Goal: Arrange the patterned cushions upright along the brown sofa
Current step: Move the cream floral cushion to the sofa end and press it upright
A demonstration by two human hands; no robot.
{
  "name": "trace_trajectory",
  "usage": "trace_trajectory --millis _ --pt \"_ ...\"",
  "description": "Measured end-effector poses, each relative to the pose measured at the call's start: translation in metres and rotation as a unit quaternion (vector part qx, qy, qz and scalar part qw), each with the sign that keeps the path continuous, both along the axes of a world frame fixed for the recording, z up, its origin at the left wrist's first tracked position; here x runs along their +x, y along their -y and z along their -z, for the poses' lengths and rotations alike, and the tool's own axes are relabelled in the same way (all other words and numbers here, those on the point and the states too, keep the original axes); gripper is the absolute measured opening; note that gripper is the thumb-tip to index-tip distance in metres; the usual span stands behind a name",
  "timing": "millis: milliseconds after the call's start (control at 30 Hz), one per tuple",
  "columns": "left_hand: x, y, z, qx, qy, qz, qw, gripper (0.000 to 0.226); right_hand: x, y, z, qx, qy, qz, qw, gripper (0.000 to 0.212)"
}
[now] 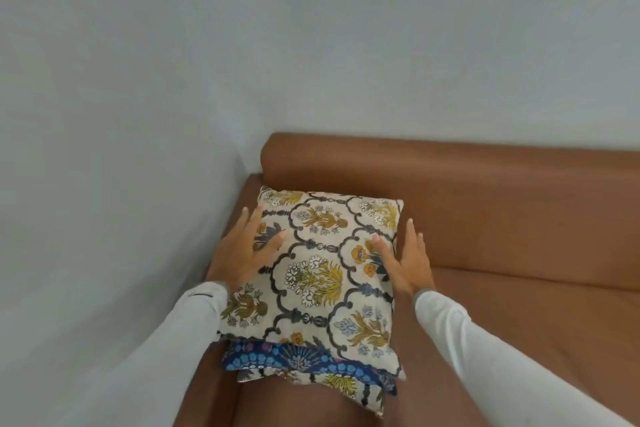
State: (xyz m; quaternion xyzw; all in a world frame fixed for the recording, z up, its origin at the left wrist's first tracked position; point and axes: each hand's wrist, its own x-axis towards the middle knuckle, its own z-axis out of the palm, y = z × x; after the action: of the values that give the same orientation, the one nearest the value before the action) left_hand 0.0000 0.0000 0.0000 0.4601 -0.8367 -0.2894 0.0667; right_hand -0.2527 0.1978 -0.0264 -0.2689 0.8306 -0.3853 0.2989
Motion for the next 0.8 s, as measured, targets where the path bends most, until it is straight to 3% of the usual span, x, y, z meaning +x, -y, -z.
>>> trace_trajectory --millis 133,233,400,467,633,800 --pt "0.023 0.027 0.051 0.126 -0.058 -0.088 0.987 0.116 0.013 0.023 0.039 -0.030 0.136 0.052 0.989 0.117" --pt "0.016 0.033 0.074 0.158 -0.128 -0.119 0.972 0.113 0.015 0.035 0.062 -0.083 0.171 0.091 0.978 0.102" --pt "-0.004 0.026 0.072 0.119 -0.179 -0.081 0.973 0.082 0.004 0.030 0.060 -0.147 0.133 0.133 0.971 0.103" --pt "-0.017 0.021 0.060 0.101 -0.179 -0.057 0.977 0.076 -0.006 0.020 0.051 -0.166 0.121 0.135 0.969 0.092" --pt "-0.076 -0.011 0.023 0.046 -0.173 0.045 0.983 0.096 -0.047 -0.033 0.025 -0.196 0.060 0.131 0.970 0.081" --pt "-0.181 -0.080 0.001 0.032 -0.117 0.144 0.982 0.106 -0.125 -0.130 0.000 -0.177 -0.011 0.155 0.972 0.096"
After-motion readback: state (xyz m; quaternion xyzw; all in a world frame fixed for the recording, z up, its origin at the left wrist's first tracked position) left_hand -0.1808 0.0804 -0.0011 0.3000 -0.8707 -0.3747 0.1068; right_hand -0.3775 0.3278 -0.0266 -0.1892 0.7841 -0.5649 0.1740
